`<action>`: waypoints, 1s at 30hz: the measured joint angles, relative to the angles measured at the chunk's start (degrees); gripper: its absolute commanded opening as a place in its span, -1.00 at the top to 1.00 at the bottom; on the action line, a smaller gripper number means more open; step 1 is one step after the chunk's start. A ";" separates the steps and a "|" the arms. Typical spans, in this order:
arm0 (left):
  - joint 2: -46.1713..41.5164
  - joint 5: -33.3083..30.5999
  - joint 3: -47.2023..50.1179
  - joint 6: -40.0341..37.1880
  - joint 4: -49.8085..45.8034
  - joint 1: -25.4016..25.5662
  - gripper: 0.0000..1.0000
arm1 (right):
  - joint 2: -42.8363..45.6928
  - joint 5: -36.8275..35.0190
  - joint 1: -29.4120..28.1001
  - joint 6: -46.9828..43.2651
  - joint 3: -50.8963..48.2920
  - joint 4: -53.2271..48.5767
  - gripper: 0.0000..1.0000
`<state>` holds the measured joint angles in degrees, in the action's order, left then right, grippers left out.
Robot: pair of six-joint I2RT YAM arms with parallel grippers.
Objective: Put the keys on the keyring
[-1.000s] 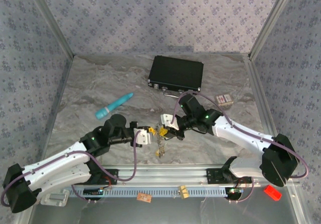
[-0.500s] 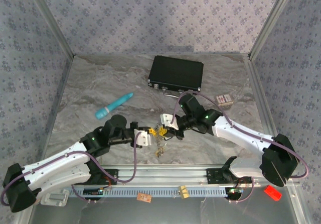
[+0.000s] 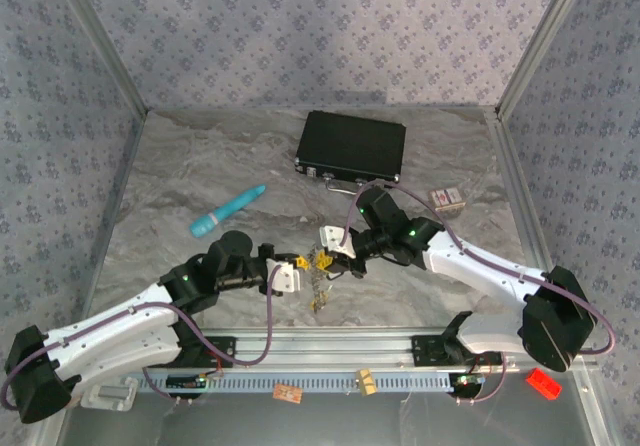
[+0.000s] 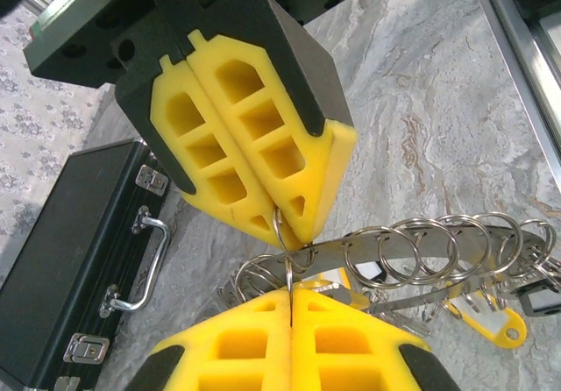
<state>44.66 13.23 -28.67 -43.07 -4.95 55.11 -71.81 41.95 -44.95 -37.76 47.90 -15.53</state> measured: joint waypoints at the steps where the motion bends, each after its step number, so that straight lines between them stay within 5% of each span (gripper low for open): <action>1: -0.02 -0.07 0.00 -0.02 0.04 0.09 1.00 | 0.00 0.00 0.00 0.04 0.00 0.02 1.00; 30: 0.20 -1.33 0.02 -3.34 -1.95 1.42 1.00 | 0.02 -0.37 0.00 2.38 -0.09 1.05 1.00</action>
<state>44.86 11.90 -28.64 -46.41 -6.90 56.53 -71.79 41.58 -44.95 -35.38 47.81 -14.48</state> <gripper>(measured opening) 0.044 0.052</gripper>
